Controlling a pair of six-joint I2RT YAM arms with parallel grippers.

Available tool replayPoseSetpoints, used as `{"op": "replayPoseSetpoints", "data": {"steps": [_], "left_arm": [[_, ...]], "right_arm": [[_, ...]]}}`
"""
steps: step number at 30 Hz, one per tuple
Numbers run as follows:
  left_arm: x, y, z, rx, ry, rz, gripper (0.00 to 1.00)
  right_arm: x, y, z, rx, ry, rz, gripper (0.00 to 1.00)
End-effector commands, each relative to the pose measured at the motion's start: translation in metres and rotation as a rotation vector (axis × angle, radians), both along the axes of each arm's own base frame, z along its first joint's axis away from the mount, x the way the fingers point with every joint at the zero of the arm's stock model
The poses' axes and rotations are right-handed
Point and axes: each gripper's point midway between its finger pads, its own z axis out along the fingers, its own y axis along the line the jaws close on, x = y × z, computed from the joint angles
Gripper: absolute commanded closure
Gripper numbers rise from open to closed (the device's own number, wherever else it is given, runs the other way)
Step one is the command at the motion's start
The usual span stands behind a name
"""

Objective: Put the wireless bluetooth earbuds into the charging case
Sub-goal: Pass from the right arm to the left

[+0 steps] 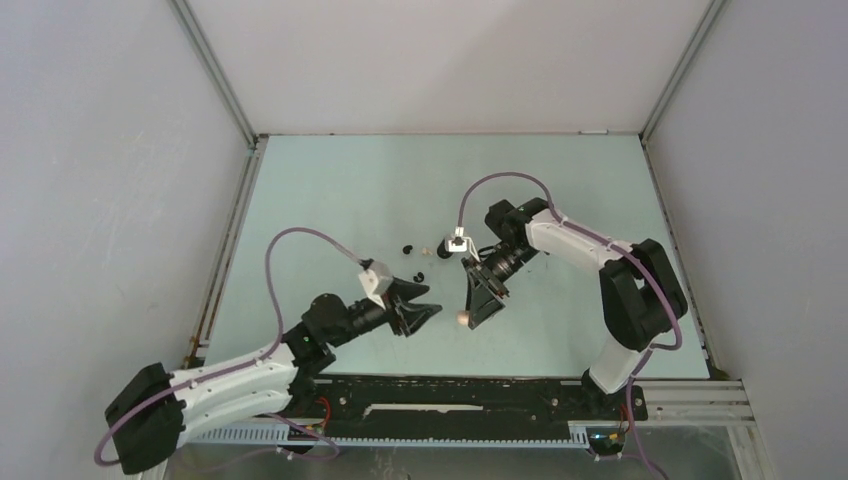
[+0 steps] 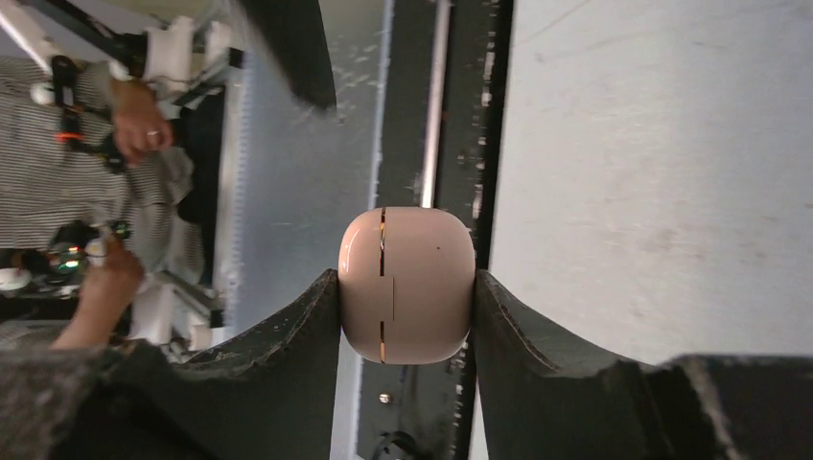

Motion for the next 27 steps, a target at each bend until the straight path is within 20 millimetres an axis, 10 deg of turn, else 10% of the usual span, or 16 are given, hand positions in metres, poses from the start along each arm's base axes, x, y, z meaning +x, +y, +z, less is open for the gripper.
{"op": "replayPoseSetpoints", "data": {"steps": [1,11,21,27], "left_arm": [[-0.031,-0.033,-0.006,0.214,-0.287,-0.162,0.39],[-0.038,-0.065,-0.017,0.45,-0.498,-0.18,0.36],[-0.048,-0.083,-0.012,0.436,-0.55,-0.249,0.59],[-0.055,-0.083,-0.012,0.407,-0.548,-0.276,0.78]], "right_arm": [[-0.018,0.0,0.027,0.118,0.131,0.027,0.78],[-0.022,-0.002,0.034,0.143,0.209,0.055,0.79],[-0.022,-0.002,0.033,0.136,0.217,0.053,0.79],[-0.02,-0.005,0.039,0.151,0.187,0.046,0.46]]}}
